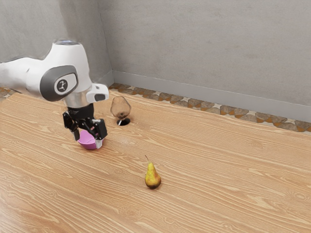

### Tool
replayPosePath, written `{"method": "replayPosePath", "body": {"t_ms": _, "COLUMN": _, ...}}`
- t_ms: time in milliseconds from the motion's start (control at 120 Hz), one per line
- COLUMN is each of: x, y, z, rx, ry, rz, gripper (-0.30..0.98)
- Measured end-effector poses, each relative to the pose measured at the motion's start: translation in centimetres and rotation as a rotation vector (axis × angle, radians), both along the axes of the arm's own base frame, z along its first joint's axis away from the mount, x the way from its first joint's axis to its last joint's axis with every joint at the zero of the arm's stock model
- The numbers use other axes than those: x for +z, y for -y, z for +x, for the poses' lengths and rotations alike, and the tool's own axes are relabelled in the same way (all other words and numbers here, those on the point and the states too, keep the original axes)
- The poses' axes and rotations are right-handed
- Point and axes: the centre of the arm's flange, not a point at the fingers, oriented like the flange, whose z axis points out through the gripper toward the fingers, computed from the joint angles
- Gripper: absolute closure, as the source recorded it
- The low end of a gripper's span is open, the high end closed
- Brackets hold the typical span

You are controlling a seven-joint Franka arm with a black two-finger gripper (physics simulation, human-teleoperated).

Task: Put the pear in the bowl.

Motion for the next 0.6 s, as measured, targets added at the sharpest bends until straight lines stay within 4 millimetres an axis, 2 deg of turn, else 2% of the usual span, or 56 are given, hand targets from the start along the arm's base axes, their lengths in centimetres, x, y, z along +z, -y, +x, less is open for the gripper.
{"method": "replayPosePath", "body": {"t_ms": 58, "x": -2.7, "y": 0.3, "z": -0.5, "rx": 0.008, "ry": 0.003, "rz": -0.005, "gripper": 0.0}}
{"method": "replayPosePath", "body": {"t_ms": 117, "x": -4.4, "y": 1.2, "z": -0.7, "rx": 0.002, "ry": 0.019, "rz": -0.007, "gripper": 0.0}}
{"method": "replayPosePath", "body": {"t_ms": 267, "x": -5.9, "y": 3.7, "z": -0.2, "rx": -0.004, "ry": 0.104, "rz": -0.035, "gripper": 0.0}}
{"method": "replayPosePath", "body": {"t_ms": 342, "x": -7.3, "y": 6.3, "z": 0.1, "rx": -0.022, "ry": 0.131, "rz": -0.063, "gripper": 0.0}}
{"method": "replayPosePath", "body": {"t_ms": 442, "x": -7.8, "y": 9.2, "z": 0.0, "rx": -0.051, "ry": 0.172, "rz": -0.088, "gripper": 0.0}}
{"method": "replayPosePath", "body": {"t_ms": 600, "x": -11.2, "y": 12.2, "z": -0.4, "rx": -0.079, "ry": 0.176, "rz": -0.116, "gripper": 0.0}}
